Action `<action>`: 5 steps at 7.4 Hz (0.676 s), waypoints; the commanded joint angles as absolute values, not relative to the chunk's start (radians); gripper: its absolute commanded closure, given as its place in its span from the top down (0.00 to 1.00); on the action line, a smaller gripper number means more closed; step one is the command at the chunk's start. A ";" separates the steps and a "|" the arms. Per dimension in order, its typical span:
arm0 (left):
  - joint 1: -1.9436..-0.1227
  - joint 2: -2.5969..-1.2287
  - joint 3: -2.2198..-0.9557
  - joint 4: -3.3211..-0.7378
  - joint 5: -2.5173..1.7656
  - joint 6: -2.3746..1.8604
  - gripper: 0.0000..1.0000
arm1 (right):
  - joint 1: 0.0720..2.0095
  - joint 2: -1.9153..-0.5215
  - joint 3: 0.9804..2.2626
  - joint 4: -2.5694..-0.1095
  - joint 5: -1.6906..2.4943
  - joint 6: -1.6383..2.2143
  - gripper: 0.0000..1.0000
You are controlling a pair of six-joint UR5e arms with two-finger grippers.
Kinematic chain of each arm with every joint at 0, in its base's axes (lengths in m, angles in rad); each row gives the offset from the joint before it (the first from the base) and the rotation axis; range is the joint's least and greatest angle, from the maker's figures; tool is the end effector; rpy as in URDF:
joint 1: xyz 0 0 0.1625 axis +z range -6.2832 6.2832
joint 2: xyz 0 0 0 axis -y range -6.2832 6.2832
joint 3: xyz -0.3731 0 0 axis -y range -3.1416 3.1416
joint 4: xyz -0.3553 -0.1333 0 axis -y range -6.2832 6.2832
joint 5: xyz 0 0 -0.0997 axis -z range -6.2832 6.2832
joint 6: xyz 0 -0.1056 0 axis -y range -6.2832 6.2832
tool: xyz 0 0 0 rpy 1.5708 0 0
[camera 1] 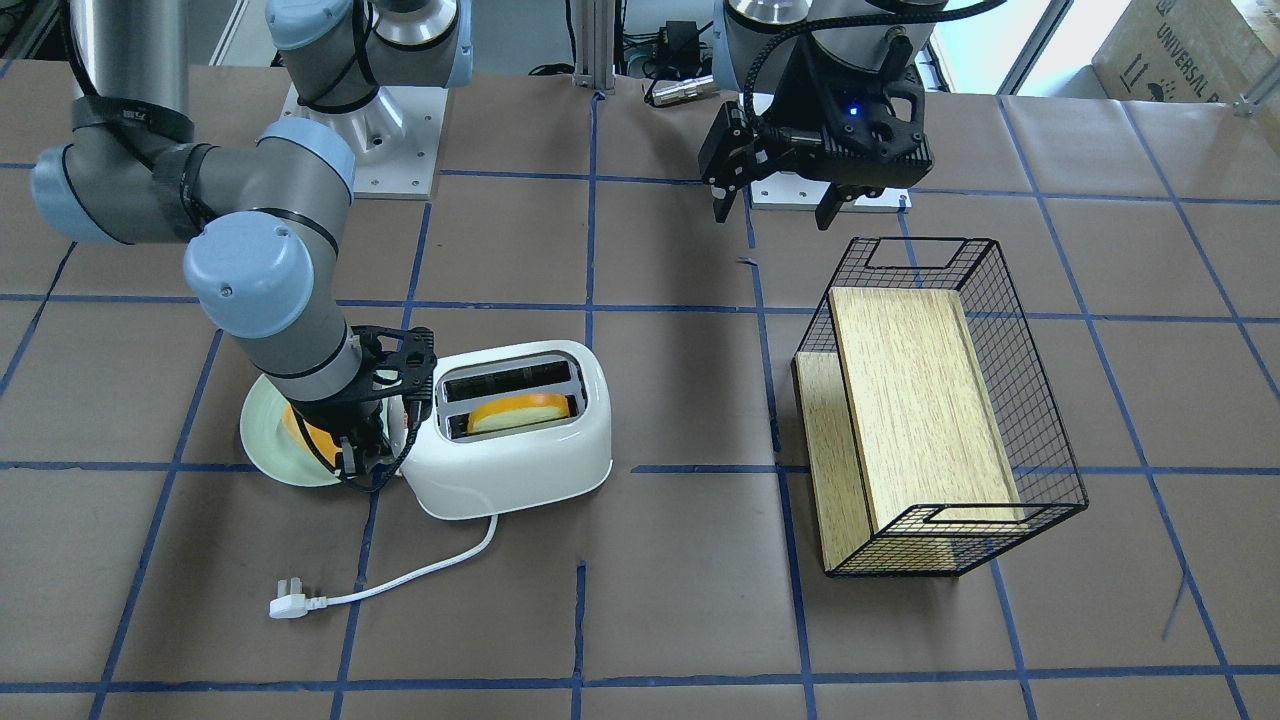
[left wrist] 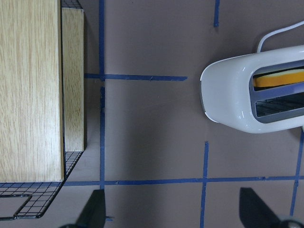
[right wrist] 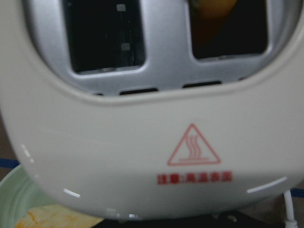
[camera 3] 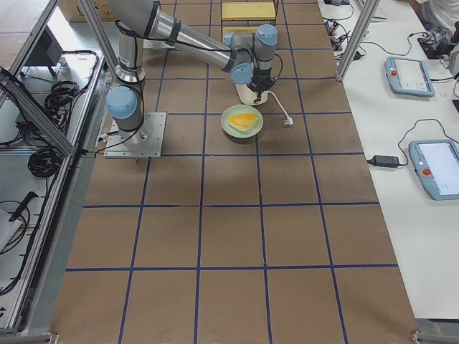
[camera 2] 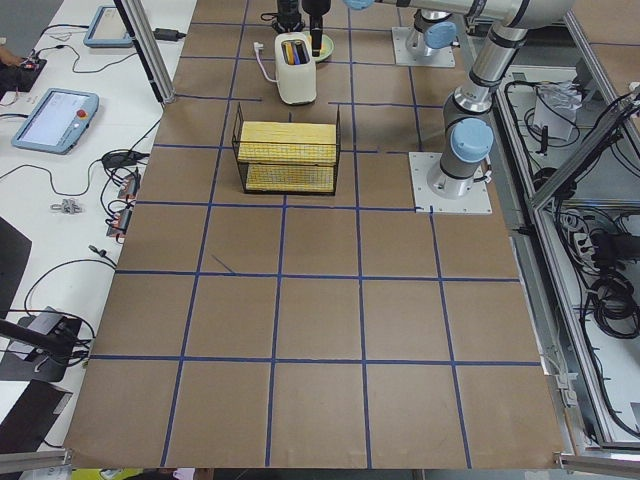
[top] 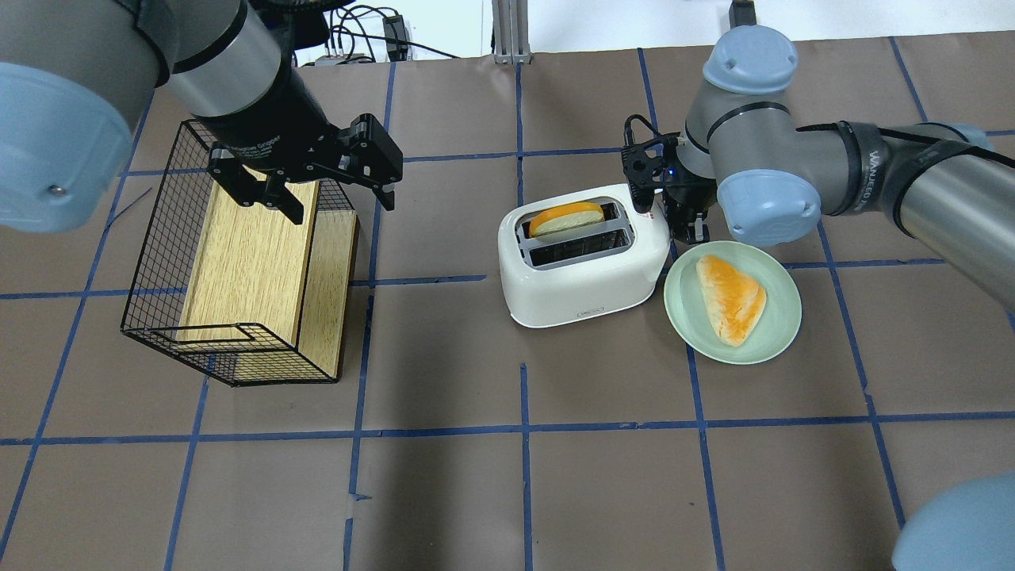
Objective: Press toaster with right arm
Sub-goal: 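Press the toaster lever down with the right gripper, then lift the right gripper up off the toaster lever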
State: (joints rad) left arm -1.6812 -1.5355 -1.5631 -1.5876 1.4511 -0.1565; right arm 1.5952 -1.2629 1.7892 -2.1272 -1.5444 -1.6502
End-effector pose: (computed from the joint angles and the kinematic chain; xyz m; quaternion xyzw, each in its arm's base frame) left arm -0.1940 -0.4254 0.4484 0.0222 -0.9979 0.0050 0.0610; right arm 0.1488 -0.5196 0.2371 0.7428 -0.6692 0.0199 0.0019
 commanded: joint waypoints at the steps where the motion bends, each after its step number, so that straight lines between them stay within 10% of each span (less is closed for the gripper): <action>1: -1.681 -1.536 -1.563 -1.588 1.451 -0.156 1.00 | 1.598 -1.330 1.766 -2.100 -1.554 -1.594 0.05; 5: -1.681 -1.536 -1.563 -1.588 1.451 -0.156 1.00 | 1.603 -1.382 1.645 -1.877 -1.549 -1.391 0.06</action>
